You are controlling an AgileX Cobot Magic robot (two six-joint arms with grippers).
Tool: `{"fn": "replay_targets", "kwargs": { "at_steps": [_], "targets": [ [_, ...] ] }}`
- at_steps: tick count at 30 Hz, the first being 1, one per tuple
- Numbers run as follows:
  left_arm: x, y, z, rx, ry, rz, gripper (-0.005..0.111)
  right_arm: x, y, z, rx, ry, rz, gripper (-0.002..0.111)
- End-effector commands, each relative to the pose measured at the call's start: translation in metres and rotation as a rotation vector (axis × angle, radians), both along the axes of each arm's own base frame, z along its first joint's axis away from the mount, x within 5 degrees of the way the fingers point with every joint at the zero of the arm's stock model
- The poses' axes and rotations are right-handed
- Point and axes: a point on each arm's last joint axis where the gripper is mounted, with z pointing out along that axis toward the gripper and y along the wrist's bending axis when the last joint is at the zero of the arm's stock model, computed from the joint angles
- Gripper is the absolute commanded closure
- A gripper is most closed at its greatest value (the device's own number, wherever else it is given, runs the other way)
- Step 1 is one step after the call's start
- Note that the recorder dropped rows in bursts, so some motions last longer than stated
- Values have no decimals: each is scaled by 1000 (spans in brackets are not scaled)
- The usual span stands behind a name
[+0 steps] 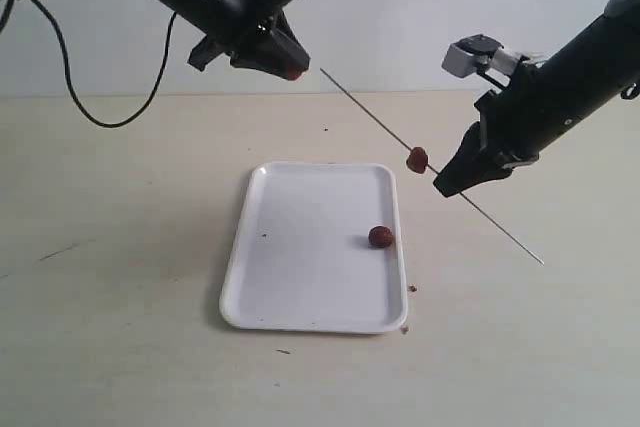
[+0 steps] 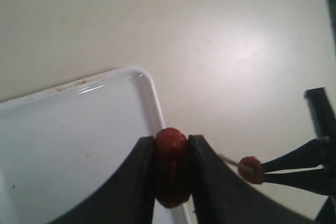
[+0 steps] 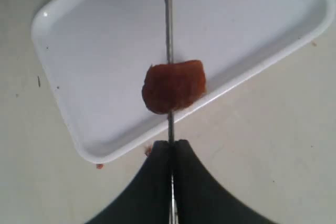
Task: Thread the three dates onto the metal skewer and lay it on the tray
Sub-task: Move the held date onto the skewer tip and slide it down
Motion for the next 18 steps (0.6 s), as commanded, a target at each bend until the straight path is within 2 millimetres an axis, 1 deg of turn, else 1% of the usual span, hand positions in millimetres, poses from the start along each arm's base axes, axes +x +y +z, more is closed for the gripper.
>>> {"fn": "replay_targets", "kwargs": {
  "at_steps": [1,4,6,9,12,15,18],
  "targets": [
    [5,15,10,-67,-9,22,84,-2,-1,0,-21,-8,55,108],
    [8,20,9,-78,-2,35,84,-2,0,0,-16,-32,94,108],
    [9,20,7,-93,6,36,84,-1,0,1,-11,-43,86,108],
    [10,16,6,-160,26,26,84,0,0,1,-8,-47,83,108],
    [9,9,11,-258,29,0,84,3,0,0,-12,-71,54,108],
    [6,2,12,-271,27,-19,84,10,0,3,11,-117,-17,108],
    [5,2,11,-265,23,-22,84,12,0,3,10,-132,-36,108]
  ]
}}
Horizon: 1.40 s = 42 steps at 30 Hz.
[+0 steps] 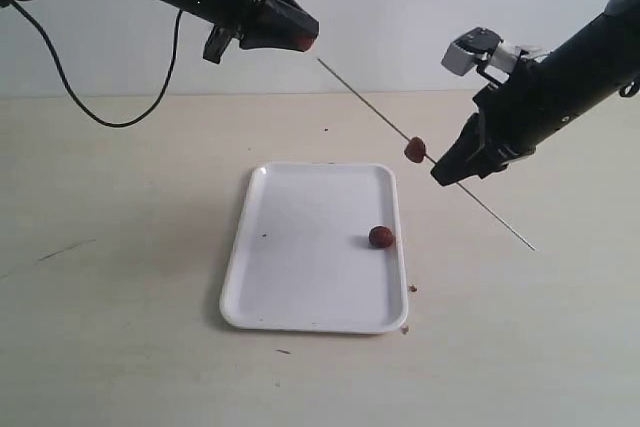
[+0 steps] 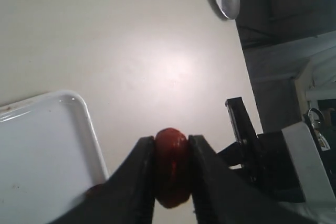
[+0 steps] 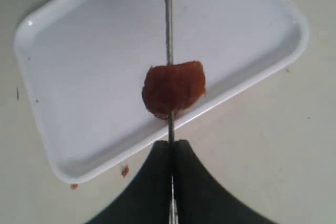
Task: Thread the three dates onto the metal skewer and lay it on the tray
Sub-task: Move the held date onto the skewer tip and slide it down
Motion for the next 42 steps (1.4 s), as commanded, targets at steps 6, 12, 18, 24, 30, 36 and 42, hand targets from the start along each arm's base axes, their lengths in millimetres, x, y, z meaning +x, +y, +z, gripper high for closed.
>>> {"fn": "replay_targets", "kwargs": {
  "at_steps": [6,12,18,24,30,36,42],
  "targets": [
    [-2,-4,4,-24,-10,-13,84,6,0,2,14,-41,-47,108],
    [-2,-4,3,-16,-16,-15,84,6,0,2,13,-53,-27,108],
    [0,-2,-5,29,-18,-16,84,6,1,2,17,-50,-24,108],
    [1,-5,-10,15,-9,-22,84,4,2,2,22,-47,2,108],
    [0,-7,-4,-58,-5,-27,84,3,2,2,28,-39,14,108],
    [1,-6,-4,-64,-5,-24,84,3,2,2,28,-39,14,108],
    [3,0,-5,-48,-9,-15,84,3,2,2,28,-37,12,108]
  ]
}}
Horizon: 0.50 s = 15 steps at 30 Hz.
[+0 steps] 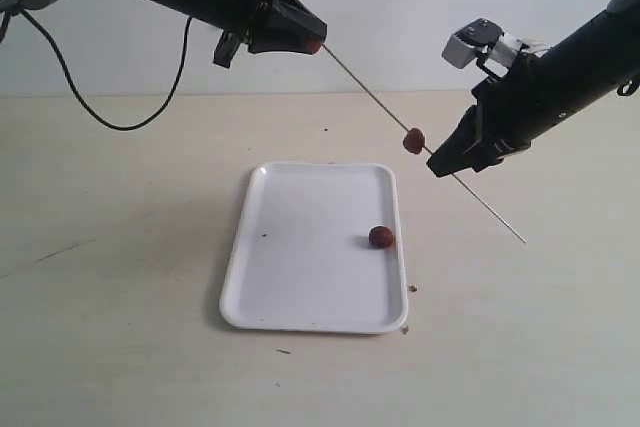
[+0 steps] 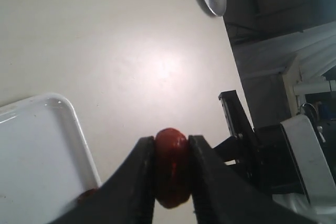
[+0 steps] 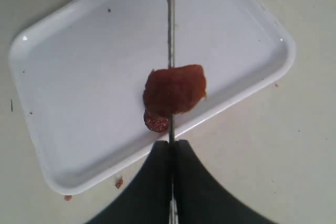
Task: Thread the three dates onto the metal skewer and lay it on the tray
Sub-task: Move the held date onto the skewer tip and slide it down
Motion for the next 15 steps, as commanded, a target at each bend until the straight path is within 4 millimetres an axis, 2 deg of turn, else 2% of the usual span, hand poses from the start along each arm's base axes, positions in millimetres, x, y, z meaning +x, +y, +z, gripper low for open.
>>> {"fn": "replay_targets", "kwargs": {
  "at_steps": [1,15],
  "targets": [
    [1,3,3,-9,-9,4,84,0,1,1,11,0,17,108],
    [-4,-8,2,-3,-32,-30,84,4,8,8,118,-58,7,108]
  ]
}}
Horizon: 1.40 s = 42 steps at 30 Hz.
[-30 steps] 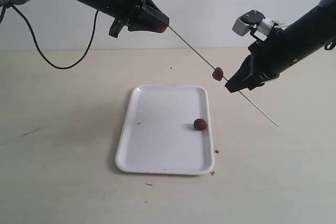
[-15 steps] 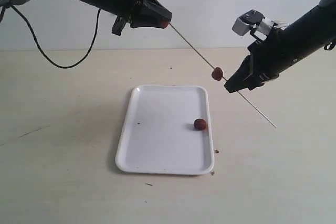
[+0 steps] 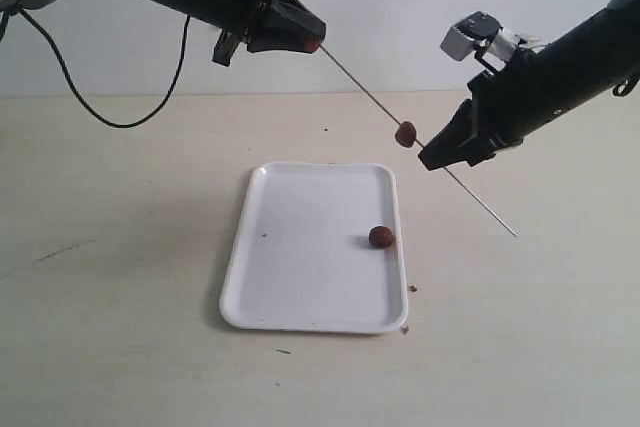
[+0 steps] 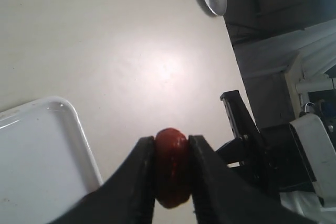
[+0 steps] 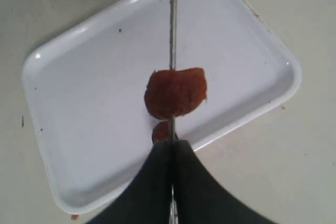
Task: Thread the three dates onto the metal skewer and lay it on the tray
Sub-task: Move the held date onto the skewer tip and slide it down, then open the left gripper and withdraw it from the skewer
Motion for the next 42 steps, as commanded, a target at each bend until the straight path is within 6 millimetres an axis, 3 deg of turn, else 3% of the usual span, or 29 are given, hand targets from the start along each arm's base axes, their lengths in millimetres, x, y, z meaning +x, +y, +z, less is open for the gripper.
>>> {"fn": "replay_targets", "kwargs": {
  "at_steps": [1,10,22,31,33,36,39,42],
  "targets": [
    [-4,-8,2,-5,-13,-20,84,3,4,5,73,-32,-7,108],
    [-12,-25,2,-3,-32,-67,84,9,8,10,163,-55,-69,108],
    [-29,-55,1,16,-60,-144,84,22,11,-1,300,-41,-180,108],
    [-32,-58,-7,120,-107,-174,84,23,12,0,316,-46,-188,108],
    [-32,-58,-7,120,-107,-174,80,23,12,0,316,-46,-188,108],
    [-32,-58,-7,120,-114,-178,50,23,12,0,318,-46,-189,108],
    [-31,-57,-7,121,-116,-177,40,24,11,-1,312,-46,-200,108],
    [-29,-53,-10,158,-165,-196,39,28,6,-3,288,-37,-288,108]
  ]
}}
